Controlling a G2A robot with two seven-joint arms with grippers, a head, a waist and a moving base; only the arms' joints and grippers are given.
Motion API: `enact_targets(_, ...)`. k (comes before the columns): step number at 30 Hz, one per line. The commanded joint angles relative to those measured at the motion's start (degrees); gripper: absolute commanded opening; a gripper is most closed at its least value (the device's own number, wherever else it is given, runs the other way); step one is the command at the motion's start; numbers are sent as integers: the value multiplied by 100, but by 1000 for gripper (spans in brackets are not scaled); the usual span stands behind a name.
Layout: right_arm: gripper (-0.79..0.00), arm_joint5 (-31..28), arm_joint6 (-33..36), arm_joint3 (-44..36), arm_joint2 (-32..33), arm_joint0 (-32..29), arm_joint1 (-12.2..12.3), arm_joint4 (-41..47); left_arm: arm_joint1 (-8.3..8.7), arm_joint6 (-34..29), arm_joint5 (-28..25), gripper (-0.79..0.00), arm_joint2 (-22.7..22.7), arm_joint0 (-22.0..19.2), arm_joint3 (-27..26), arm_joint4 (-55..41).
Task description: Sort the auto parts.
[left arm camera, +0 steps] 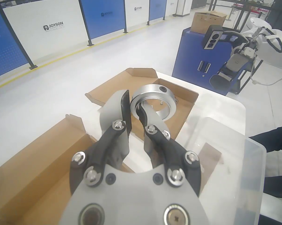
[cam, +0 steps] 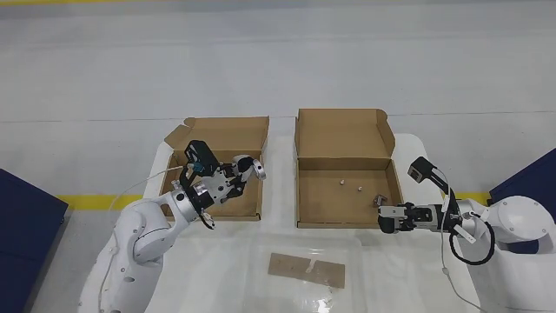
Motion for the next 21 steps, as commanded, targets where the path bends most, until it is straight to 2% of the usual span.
enact_targets(1, 0, 0, 0, 0, 0, 0, 0, 0, 0, 0, 0, -785, 0, 0, 0, 0)
enact_targets(21, 0, 0, 0, 0, 0, 0, 0, 0, 7, -31, 49, -785, 20, 14, -31, 132)
